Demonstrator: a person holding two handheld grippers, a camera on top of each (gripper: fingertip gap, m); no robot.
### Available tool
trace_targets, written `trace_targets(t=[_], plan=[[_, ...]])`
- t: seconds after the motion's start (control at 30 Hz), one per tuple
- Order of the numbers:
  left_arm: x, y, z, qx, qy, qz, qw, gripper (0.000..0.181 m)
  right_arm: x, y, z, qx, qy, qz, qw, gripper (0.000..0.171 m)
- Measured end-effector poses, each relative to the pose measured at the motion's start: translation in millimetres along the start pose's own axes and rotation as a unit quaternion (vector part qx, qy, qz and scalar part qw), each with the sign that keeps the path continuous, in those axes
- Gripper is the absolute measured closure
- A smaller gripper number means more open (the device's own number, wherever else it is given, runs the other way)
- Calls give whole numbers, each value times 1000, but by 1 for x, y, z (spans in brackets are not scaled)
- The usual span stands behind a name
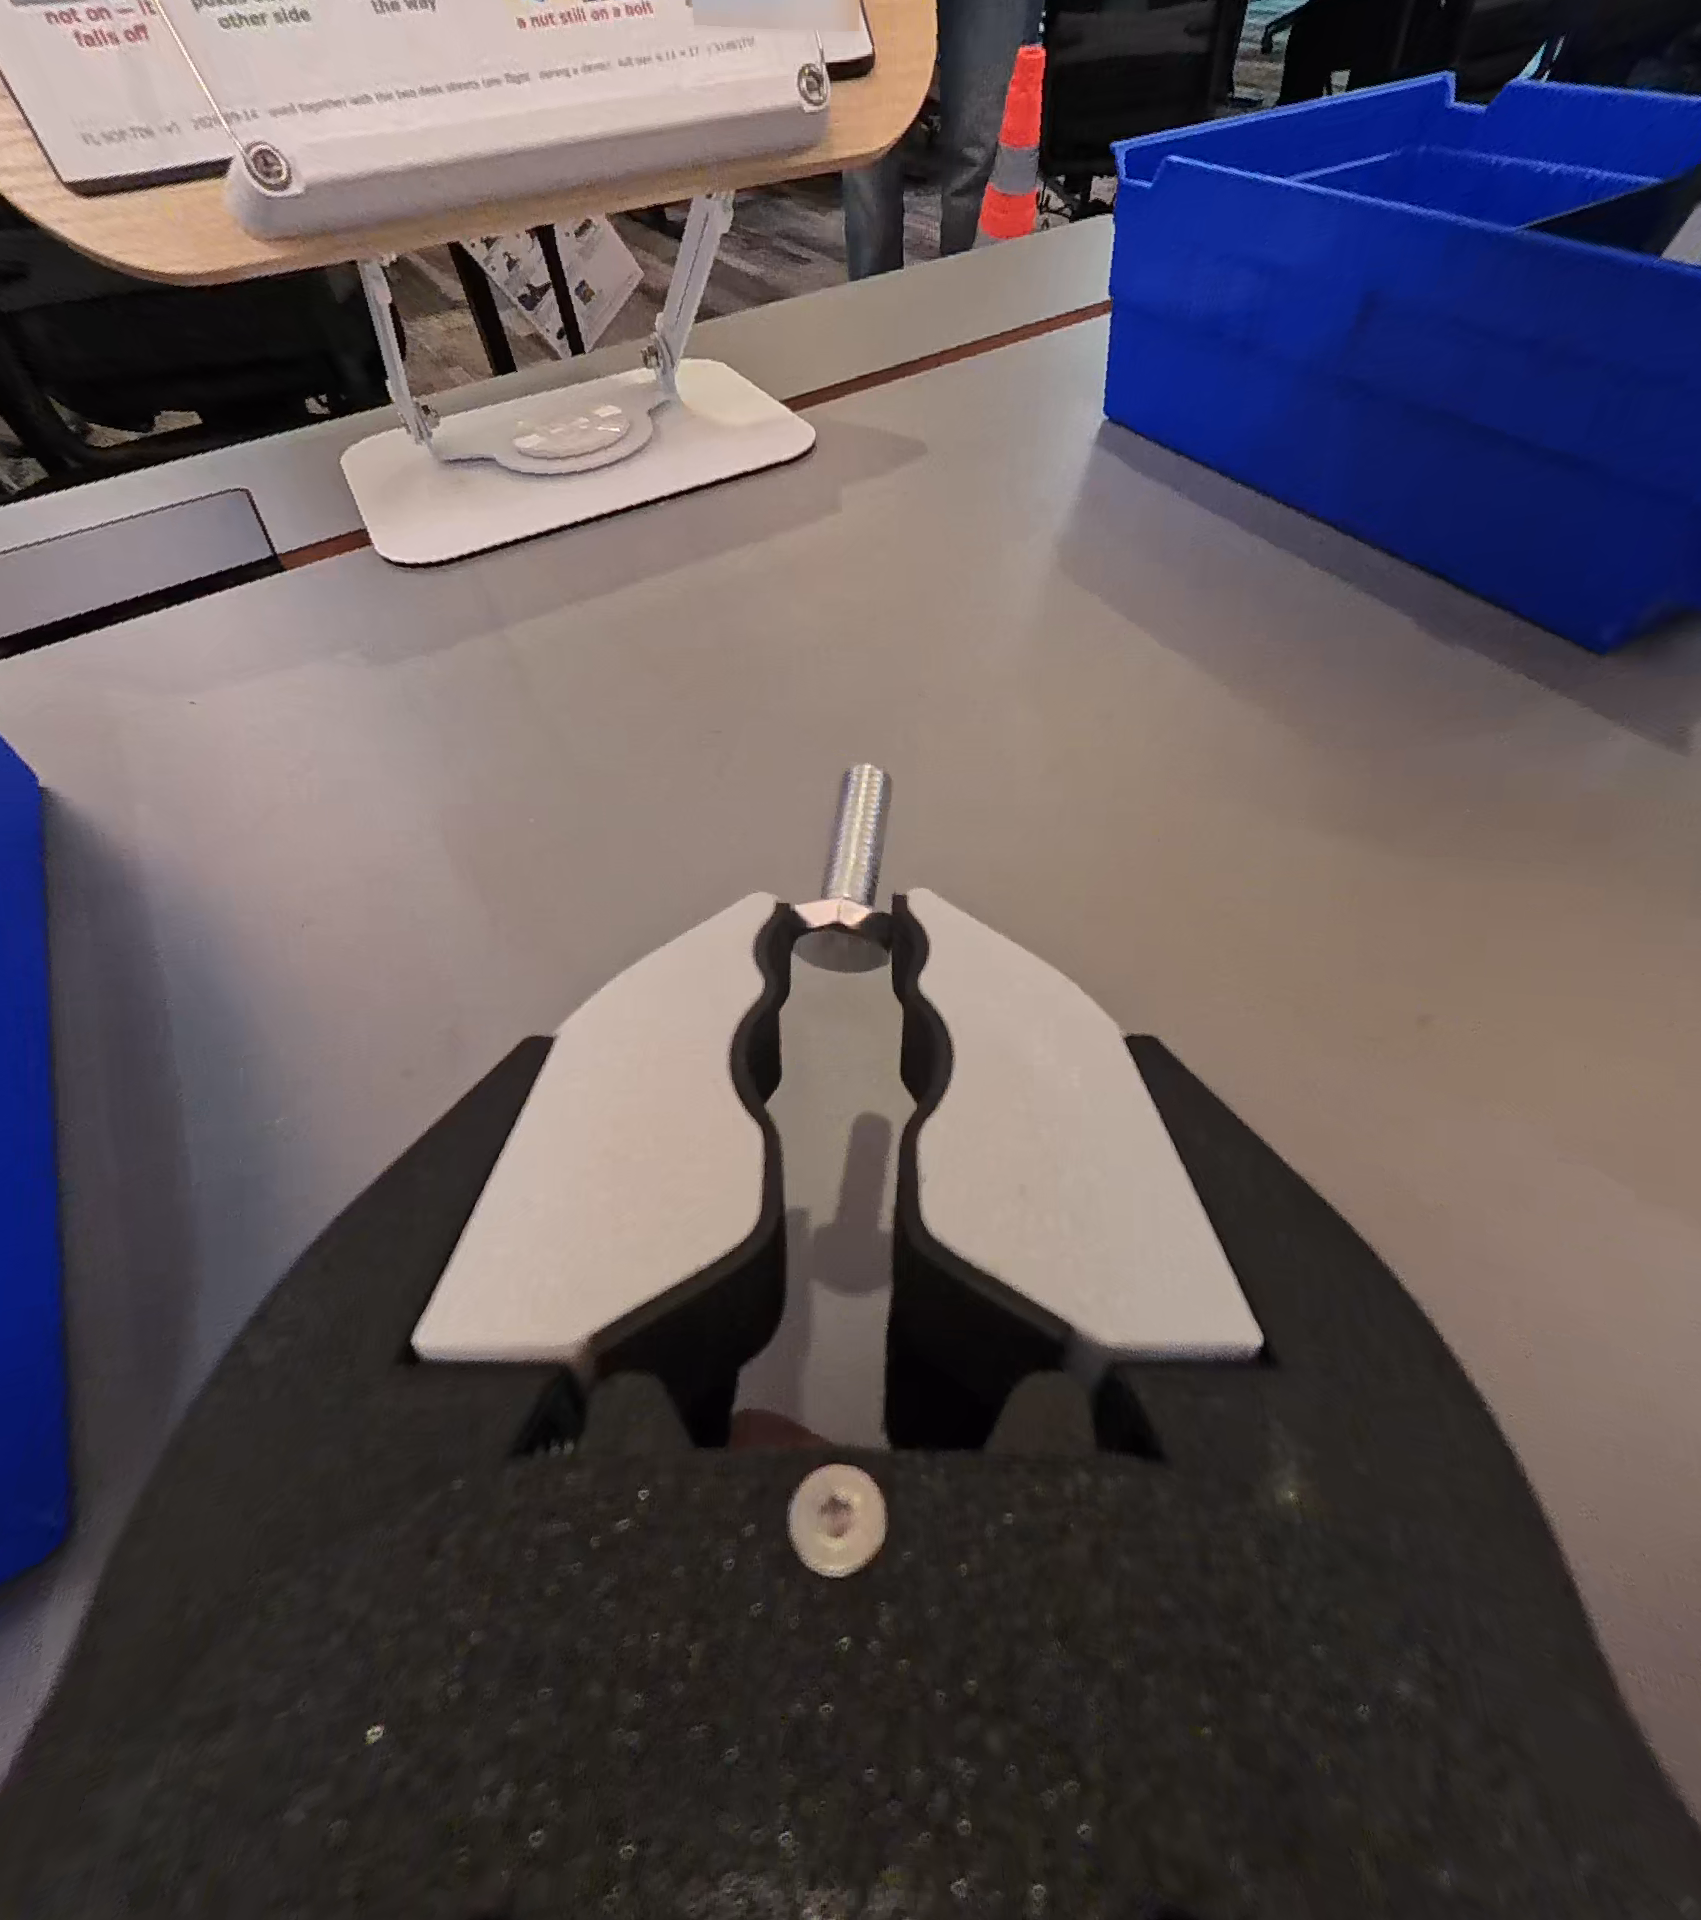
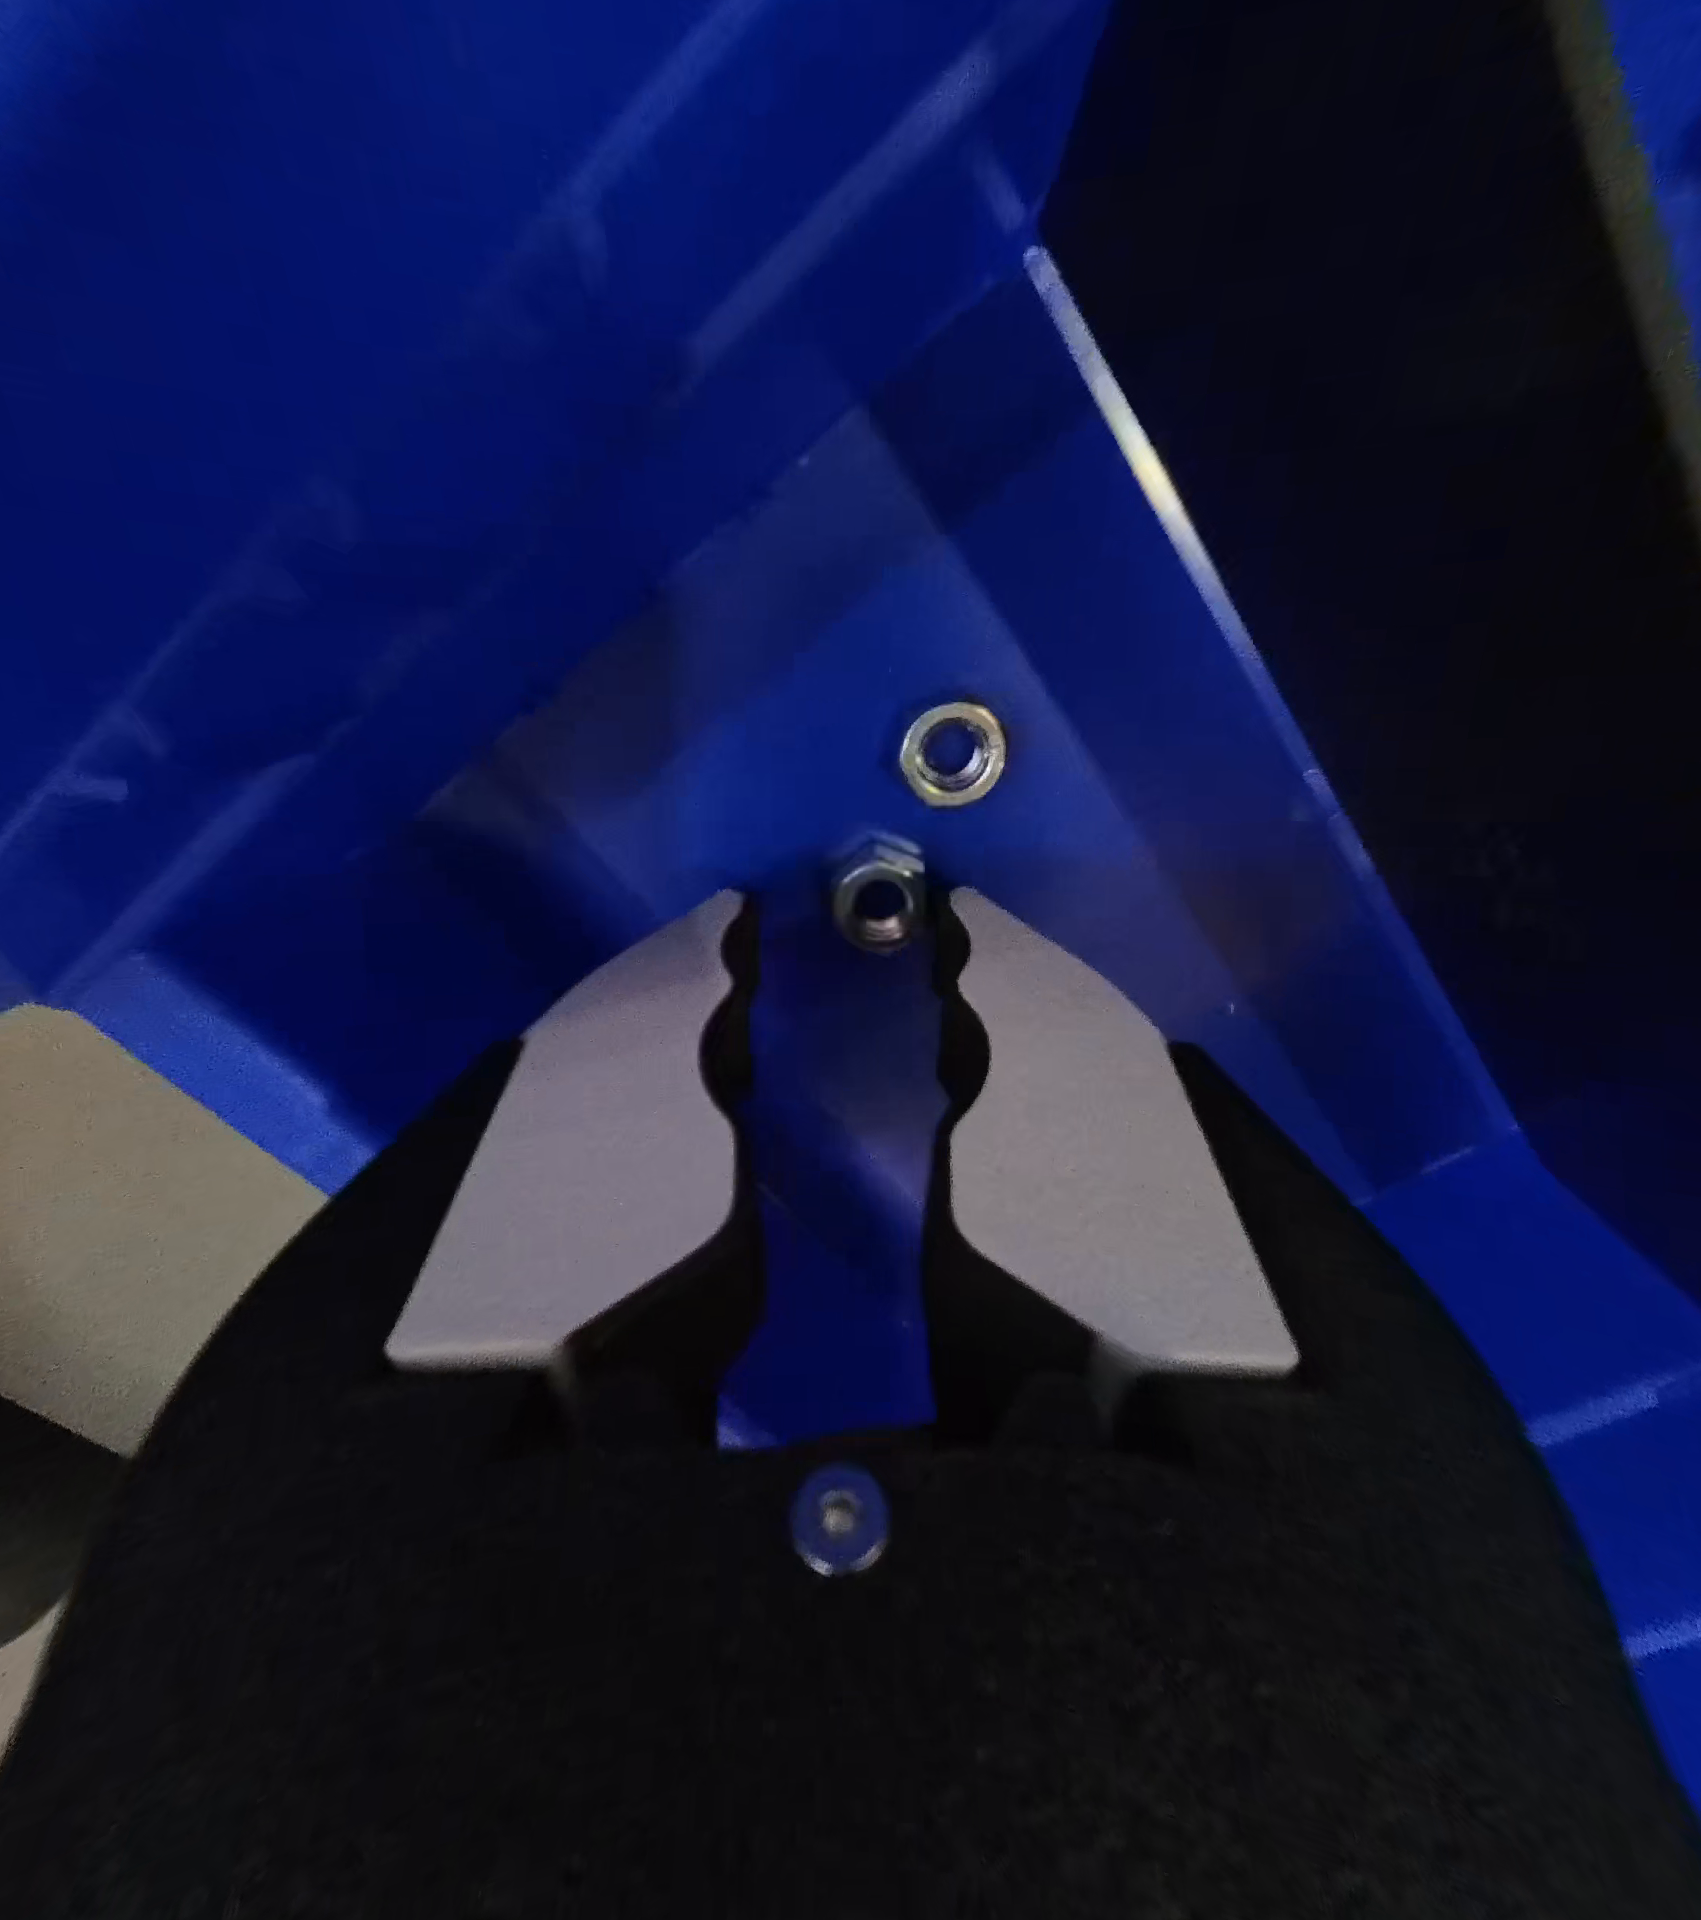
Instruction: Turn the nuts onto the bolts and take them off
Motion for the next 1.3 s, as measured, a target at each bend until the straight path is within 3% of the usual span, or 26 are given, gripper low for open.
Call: trace_targets(t=[0.03, 0.17, 0.23, 0.33, 0.43, 0.5, 0.6, 0.9, 1.03, 1.1, 1.17, 1.3], plan=[[0, 0, 0, 0, 0, 0, 1000, 163, -1, 0, -3, 6, 4, -6, 1000, 134], [-1, -1, 1, 2, -6, -4, 1000, 163, -4, -34, -13, 63, 45, -92, 993, 138], [-5, -2, 2, 9, -10, -1, 1000, 163, -28, -77, -2, 187, 60, -154, 968, 145], [-13, -4, 4, 15, -17, 9, 1000, 163, -102, -115, 34, 447, 38, -131, 884, 143], [-22, -7, 5, 32, -34, 28, 999, 163, -165, -85, 67, 597, 94, -123, 787, 142], [-27, -7, 3, 34, -42, 44, 998, 163, -189, -50, 82, 602, 135, -150, 772, 135], [-30, -9, 3, 40, -55, 55, 996, 163, -210, -27, 95, 625, 164, -121, 754, 138], [-27, -7, 2, 32, -47, 28, 998, 163, -208, -11, 100, 596, 155, -104, 781, 130], [-20, -6, 13, 34, -36, -77, 996, 164, -207, -19, 107, 607, 102, -57, 786, 133], [-15, -8, 30, 37, 1, -167, 985, 163, -208, -29, 116, 607, 30, 40, 793, 138], [-10, -12, 45, 27, 48, -254, 965, 163, -212, -44, 121, 610, -46, 142, 778, 140], [-8, -15, 57, -19, 151, -356, 922, 163, -214, -54, 125, 572, -169, 145, 789, 143]])
Point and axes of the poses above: each gripper's, where its closed fingertips meet, y out along the fingers, z out of its top, x = y × z across the jaws, the point moved 8 cm from there along -y, back along the fingers, and after that the axes turned 3 degrees about -y, right-handed, at the moved point
